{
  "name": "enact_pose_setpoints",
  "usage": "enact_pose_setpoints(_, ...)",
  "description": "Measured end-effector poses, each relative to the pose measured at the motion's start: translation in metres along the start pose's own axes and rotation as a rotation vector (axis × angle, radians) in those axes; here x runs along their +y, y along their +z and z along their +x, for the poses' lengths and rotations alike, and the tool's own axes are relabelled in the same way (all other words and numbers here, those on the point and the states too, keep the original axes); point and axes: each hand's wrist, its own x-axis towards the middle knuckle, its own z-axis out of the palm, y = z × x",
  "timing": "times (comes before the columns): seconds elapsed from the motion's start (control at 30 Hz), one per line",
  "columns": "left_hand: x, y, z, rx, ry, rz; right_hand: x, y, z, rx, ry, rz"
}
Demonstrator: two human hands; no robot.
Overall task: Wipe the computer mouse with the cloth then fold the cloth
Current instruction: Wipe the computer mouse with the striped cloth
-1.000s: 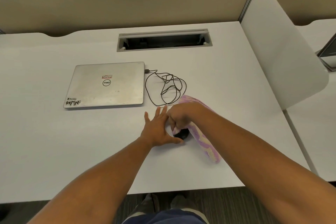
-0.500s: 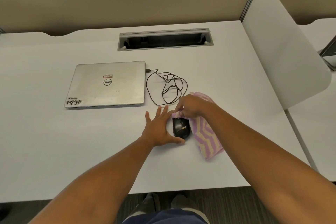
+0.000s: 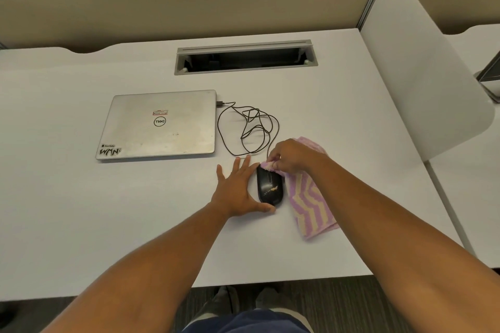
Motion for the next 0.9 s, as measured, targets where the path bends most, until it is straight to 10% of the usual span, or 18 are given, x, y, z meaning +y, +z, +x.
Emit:
enact_pose_setpoints(0.13, 0.0, 0.0, 0.0, 0.003, 0.0, 0.001, 0.005, -0.017, -0.001, -0.187, -0.027, 0.037)
enact_pose_setpoints(0.33, -0.001, 0.0, 0.0, -0.003, 0.0, 0.01, 0.008, -0.006, 0.001, 0.128, 0.041, 0.102)
enact_pose_setpoints(0.53, 0.0, -0.001, -0.001, 0.0, 0.001, -0.002, 0.01, -0.011, -0.001, -0.155, 0.007, 0.052)
enact_pose_setpoints(0.9, 0.001, 0.0, 0.0, -0.004, -0.006, 0.009, -0.006, 0.014, 0.013, 0.129, 0.044, -0.086)
